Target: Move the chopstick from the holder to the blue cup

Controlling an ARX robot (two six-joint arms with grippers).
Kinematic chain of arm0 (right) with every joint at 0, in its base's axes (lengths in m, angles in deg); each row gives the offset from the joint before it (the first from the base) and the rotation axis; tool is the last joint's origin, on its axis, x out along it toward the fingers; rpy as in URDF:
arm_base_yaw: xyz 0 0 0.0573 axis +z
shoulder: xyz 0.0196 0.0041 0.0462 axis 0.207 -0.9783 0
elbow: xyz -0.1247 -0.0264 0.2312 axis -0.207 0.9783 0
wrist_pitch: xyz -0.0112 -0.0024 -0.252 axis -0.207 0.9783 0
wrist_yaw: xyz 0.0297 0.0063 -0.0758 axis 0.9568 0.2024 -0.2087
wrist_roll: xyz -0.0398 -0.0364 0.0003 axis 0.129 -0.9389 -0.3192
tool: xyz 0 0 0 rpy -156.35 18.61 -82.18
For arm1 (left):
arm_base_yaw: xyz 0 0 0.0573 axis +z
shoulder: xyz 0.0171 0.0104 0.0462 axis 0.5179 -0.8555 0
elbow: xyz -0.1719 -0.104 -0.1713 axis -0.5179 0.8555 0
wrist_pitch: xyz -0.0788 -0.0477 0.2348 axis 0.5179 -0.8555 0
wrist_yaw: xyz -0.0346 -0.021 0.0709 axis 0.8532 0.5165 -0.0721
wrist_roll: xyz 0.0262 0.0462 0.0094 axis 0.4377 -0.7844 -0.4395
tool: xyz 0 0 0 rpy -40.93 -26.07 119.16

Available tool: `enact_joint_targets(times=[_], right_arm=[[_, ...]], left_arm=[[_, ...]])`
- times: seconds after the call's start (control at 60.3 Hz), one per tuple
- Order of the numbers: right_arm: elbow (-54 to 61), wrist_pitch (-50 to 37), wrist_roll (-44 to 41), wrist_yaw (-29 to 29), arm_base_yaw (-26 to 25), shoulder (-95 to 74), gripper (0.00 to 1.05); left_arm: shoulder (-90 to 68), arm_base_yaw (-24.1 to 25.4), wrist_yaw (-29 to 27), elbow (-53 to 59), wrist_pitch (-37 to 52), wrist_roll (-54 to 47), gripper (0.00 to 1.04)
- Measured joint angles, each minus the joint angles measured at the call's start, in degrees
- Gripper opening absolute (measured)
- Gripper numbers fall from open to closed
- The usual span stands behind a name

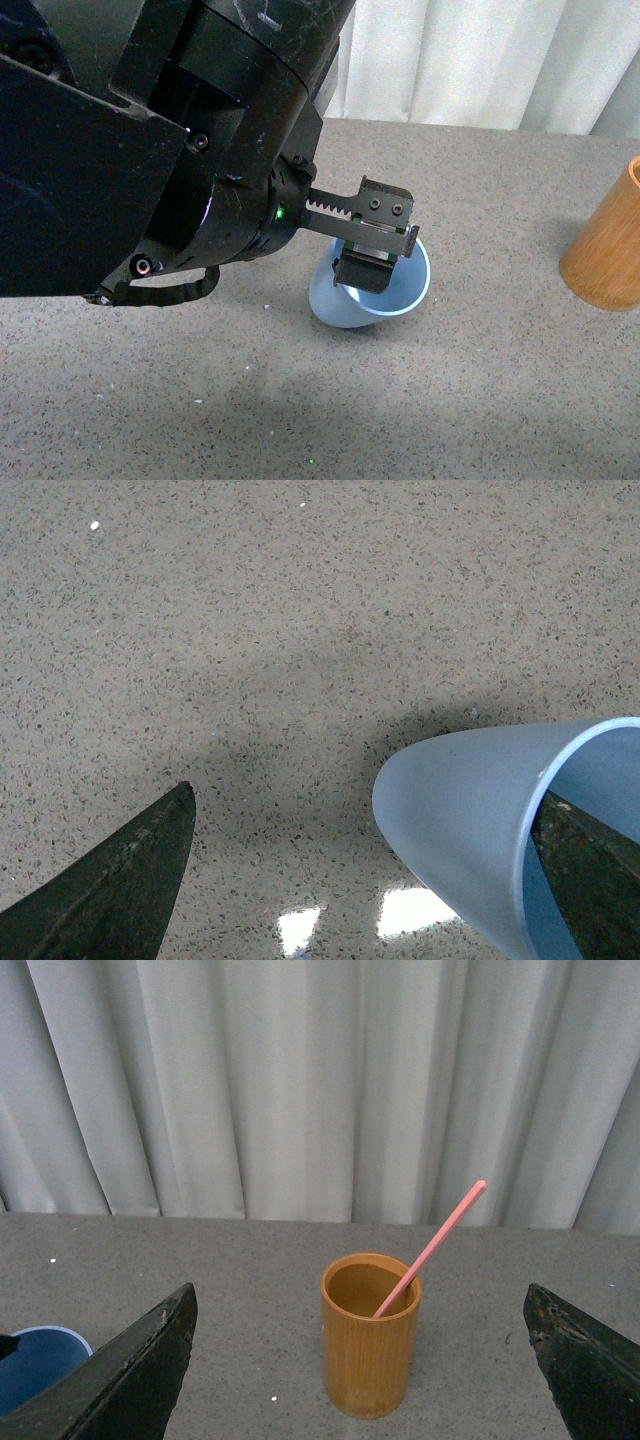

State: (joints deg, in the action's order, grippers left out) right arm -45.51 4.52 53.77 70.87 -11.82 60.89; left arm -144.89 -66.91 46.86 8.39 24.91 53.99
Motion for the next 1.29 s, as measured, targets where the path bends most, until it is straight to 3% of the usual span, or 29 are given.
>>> enact_joint_targets(times=[0.911,0.945,0.994,1.027,1.127,1.293], right_arm=[[0.0,0.0,0.0,0.0,0.0,0.0,0.95],[0.0,0.0,0.0,0.0,0.0,0.0,0.95],[0.0,0.0,0.0,0.0,0.0,0.0,0.95],[0.0,0.0,0.0,0.0,0.0,0.0,0.95],[0.0,0.0,0.0,0.0,0.0,0.0,0.95],[0.0,0.0,0.0,0.0,0.0,0.0,0.95]], left_arm=[[0.3,0.8,-0.3,0.0,0.3,0.0,0.98],[0.1,0.8,-2.4,0.7,2.9,-0.9,0.97],[-0.9,1.1,-9.4,5.1,18.6,-3.2,0.88],[-0.9,1.5,-11.3,7.4,25.2,-4.3,0.84],[2.1,5.7,-11.2,18.8,49.3,-7.1,0.66],[16.3,12.7,-5.3,28.0,54.4,-8.3,0.40]])
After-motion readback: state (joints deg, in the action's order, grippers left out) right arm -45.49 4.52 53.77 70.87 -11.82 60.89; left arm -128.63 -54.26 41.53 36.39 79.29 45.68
